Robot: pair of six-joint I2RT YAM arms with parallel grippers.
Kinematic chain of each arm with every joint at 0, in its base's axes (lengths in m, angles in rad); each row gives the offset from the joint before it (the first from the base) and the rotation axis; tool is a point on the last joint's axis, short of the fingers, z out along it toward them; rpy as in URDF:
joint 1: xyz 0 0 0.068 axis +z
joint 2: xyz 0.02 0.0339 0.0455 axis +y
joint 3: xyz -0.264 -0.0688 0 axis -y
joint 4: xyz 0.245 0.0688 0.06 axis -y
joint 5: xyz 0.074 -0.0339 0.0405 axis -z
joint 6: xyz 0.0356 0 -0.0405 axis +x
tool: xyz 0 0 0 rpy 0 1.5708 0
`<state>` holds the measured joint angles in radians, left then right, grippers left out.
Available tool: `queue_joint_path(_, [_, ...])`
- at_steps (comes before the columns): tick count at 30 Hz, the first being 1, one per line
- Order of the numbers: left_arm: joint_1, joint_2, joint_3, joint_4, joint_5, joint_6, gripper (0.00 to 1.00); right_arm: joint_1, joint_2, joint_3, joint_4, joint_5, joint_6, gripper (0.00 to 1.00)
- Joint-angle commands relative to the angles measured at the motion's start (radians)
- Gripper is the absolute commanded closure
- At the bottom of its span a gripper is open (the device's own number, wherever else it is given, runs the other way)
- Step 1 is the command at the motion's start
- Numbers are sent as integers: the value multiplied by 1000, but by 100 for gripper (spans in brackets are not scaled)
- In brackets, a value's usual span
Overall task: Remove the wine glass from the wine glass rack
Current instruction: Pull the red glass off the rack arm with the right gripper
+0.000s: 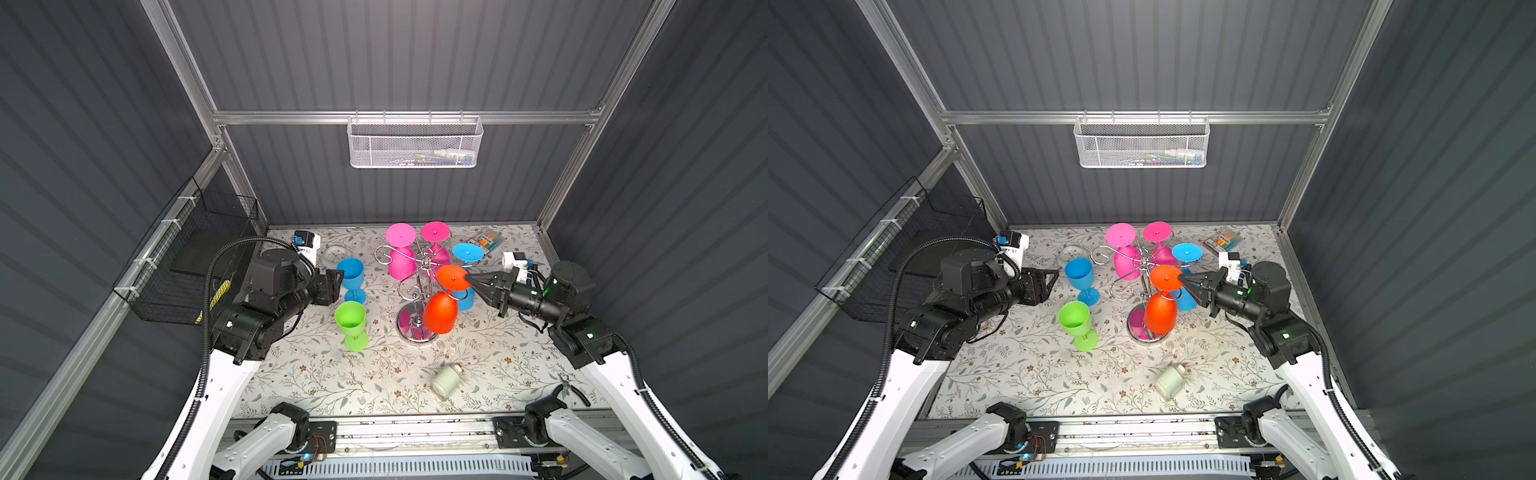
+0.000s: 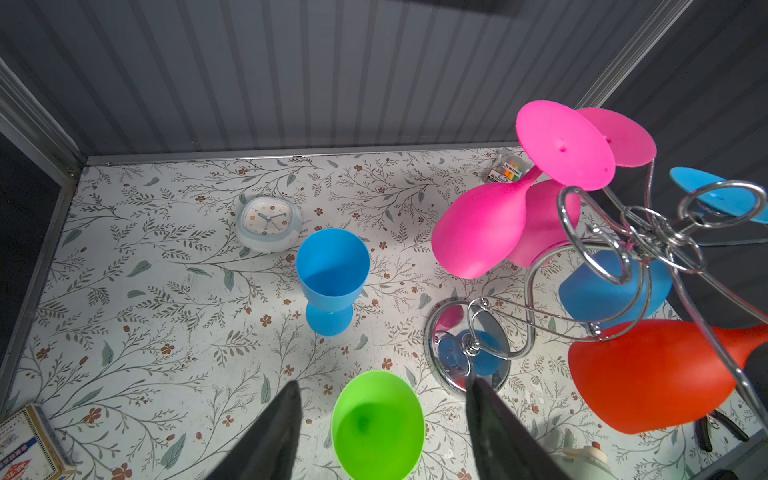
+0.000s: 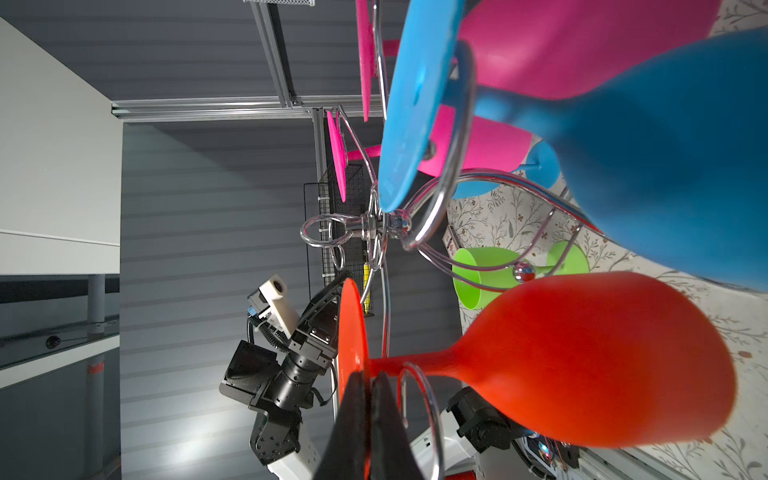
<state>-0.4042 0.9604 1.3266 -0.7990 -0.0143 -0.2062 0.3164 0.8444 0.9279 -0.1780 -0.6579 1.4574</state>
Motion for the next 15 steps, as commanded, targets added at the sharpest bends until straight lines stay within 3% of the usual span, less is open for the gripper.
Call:
queue_joint_path(1, [8, 3, -1, -8, 2, 11, 35, -18, -15, 6, 25, 17, 48, 100])
queue_joint_path(15, [8, 14, 8, -6, 10, 2, 35, -51, -28, -30, 20, 9, 112, 100])
